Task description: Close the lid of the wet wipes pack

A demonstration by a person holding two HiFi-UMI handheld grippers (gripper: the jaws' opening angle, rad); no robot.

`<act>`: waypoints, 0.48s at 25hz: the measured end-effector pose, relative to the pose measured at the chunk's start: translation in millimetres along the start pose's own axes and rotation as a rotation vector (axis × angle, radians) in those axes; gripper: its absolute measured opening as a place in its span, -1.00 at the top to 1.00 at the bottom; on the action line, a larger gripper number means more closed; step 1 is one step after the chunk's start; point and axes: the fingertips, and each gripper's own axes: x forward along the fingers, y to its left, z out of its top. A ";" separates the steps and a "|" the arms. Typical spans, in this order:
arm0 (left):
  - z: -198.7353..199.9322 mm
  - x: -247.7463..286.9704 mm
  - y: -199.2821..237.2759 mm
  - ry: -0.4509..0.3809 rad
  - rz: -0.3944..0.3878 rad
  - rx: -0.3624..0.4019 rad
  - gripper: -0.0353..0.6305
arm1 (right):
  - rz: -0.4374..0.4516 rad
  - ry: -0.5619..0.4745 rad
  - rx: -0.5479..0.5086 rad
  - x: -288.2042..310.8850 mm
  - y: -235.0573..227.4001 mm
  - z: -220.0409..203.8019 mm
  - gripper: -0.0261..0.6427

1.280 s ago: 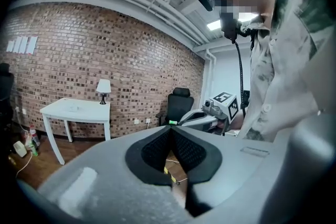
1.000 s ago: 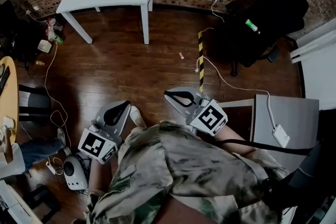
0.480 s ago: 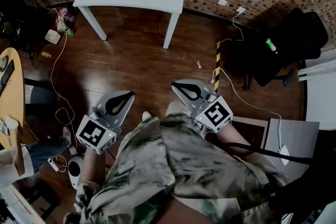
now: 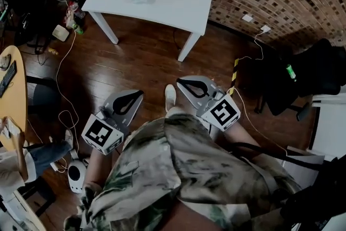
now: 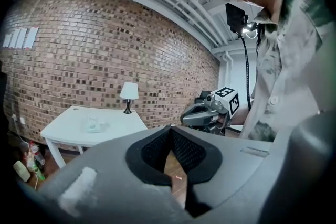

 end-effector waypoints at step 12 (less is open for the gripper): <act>54.0 122.0 108.5 -0.005 0.078 -0.012 0.89 | 0.094 0.018 -0.029 71.9 -166.4 -20.7 0.90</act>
